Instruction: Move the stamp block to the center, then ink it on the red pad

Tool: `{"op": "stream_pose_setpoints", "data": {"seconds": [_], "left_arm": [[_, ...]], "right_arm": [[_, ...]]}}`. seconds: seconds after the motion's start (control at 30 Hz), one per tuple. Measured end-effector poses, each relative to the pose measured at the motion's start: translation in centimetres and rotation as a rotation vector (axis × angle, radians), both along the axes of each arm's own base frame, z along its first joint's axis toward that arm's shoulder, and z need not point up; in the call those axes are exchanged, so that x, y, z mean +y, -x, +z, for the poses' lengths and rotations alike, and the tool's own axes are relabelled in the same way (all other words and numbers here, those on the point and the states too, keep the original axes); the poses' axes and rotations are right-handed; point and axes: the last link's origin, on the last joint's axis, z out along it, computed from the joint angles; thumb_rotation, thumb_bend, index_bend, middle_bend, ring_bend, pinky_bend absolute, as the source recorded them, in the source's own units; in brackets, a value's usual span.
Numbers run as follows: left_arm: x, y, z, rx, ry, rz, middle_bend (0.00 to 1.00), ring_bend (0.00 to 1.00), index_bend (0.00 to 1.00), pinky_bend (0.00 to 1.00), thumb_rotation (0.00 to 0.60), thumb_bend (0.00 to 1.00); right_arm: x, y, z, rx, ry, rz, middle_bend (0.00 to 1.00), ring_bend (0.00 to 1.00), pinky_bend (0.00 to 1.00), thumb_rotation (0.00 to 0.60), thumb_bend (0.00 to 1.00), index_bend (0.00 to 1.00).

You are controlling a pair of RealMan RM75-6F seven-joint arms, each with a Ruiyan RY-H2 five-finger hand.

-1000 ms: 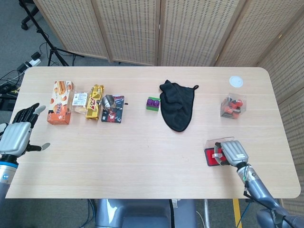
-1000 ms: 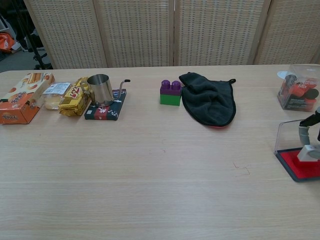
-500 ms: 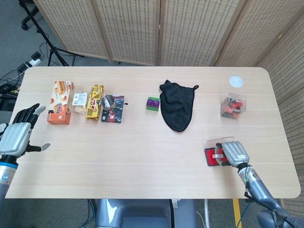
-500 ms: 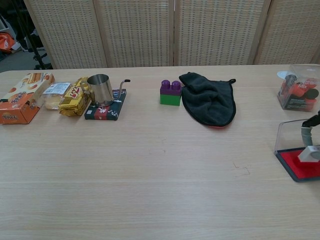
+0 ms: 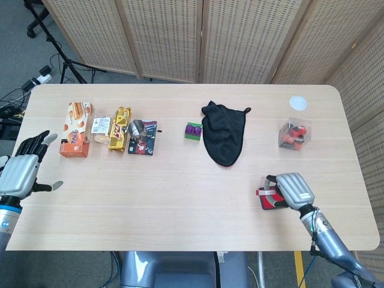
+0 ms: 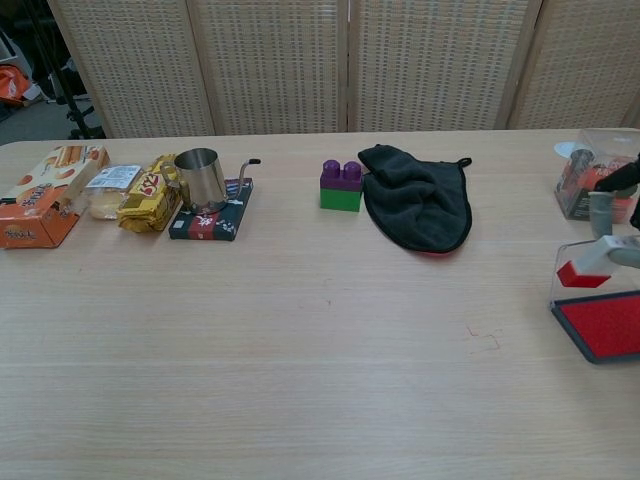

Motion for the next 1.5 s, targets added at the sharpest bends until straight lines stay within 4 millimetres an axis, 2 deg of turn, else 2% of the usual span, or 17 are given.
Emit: {"op": "stream_pose_setpoints", "data": {"seconds": [0.13, 0.37, 0.77, 0.97, 1.27, 1.5], "left_arm": [[-0.1, 0.0, 0.1, -0.001, -0.001, -0.001, 0.00, 0.00, 0.00, 0.00, 0.600, 0.13], [0.0, 0.1, 0.1, -0.001, 0.003, -0.001, 0.00, 0.00, 0.00, 0.00, 0.600, 0.13], [0.0, 0.1, 0.0, -0.001, 0.009, -0.003, 0.00, 0.00, 0.00, 0.00, 0.600, 0.13], [0.0, 0.1, 0.0, 0.000, 0.011, -0.007, 0.00, 0.00, 0.00, 0.00, 0.600, 0.13], [0.0, 0.1, 0.0, 0.001, 0.014, -0.008, 0.00, 0.00, 0.00, 0.00, 0.600, 0.13], [-0.1, 0.1, -0.1, 0.000, 0.018, -0.009, 0.00, 0.00, 0.00, 0.00, 0.600, 0.12]], "right_arm": [[-0.4, -1.2, -0.7, 0.031, -0.031, 0.032, 0.96, 0.90, 1.00, 0.600, 0.59, 0.58], [-0.6, -3.7, -3.5, 0.055, -0.089, 0.073, 0.96, 0.90, 1.00, 0.600, 0.60, 0.58], [-0.5, -5.9, -7.5, 0.105, -0.122, 0.101, 0.96, 0.90, 1.00, 0.600, 0.62, 0.58], [-0.5, -5.8, -8.6, 0.139, -0.125, 0.096, 0.96, 0.90, 1.00, 0.600, 0.62, 0.58], [-0.7, -5.5, -9.2, 0.169, -0.135, 0.076, 0.96, 0.90, 1.00, 0.600, 0.62, 0.58], [-0.5, -5.3, -9.5, 0.176, -0.143, 0.069, 0.96, 0.90, 1.00, 0.600, 0.52, 0.53]]}}
